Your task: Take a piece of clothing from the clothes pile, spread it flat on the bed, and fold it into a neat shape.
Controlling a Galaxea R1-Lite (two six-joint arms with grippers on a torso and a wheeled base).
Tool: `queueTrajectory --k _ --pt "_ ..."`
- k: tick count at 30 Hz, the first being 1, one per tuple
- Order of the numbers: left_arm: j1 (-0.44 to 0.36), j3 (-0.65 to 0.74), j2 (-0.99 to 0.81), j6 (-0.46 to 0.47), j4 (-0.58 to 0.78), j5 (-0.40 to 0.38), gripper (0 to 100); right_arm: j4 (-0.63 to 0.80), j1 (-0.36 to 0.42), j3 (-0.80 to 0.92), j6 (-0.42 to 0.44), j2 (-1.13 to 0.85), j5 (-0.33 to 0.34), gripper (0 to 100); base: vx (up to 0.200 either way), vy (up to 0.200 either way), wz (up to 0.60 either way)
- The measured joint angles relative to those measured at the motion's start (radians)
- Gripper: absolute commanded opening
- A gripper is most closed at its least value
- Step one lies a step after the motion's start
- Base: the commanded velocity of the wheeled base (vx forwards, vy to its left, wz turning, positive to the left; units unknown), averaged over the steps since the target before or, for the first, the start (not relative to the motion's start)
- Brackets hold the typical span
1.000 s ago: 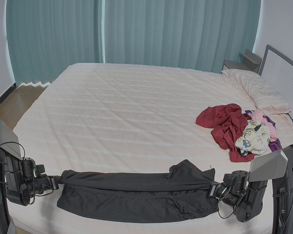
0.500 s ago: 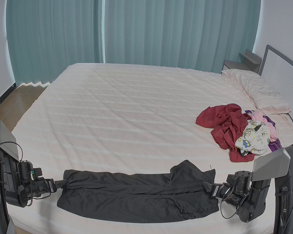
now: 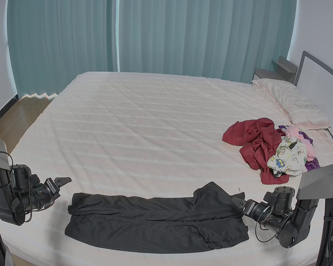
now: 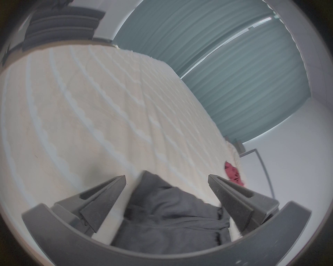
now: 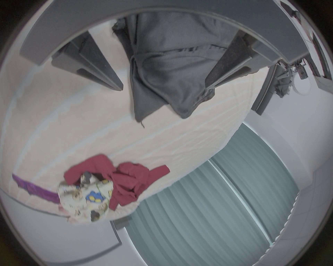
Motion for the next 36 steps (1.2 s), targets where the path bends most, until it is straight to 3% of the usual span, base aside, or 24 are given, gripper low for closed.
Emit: queueTrajectory --k 3,7,11,17,23,36 --pt "-0.043 -0.022 -0.035 -0.096 0.024 -0.001 100 0.039 0.0 -0.007 0.076 -0.003 0.029 100 0.0 0.0 0.0" --pt "-0.083 -0.044 -0.05 -0.132 0.036 -0.001 100 0.049 -0.004 -0.013 0.188 0.002 0.065 100 -0.1 0.0 0.0" --pt "-0.098 -0.057 -0.031 -0.136 0.041 0.002 100 0.052 -0.016 -0.025 0.222 0.016 0.087 100 -0.2 0.0 0.0" --pt "-0.104 -0.059 -0.007 -0.133 0.044 0.018 100 0.051 -0.015 -0.026 0.227 0.03 0.09 100 0.0 0.0 0.0" --pt "-0.123 -0.041 0.003 -0.111 0.049 0.15 100 0.049 -0.013 -0.024 0.227 0.035 0.083 100 0.0 0.0 0.0" --pt "-0.276 -0.036 0.029 -0.096 0.165 0.364 100 0.047 -0.013 -0.027 0.227 0.045 0.079 100 0.0 0.0 0.0"
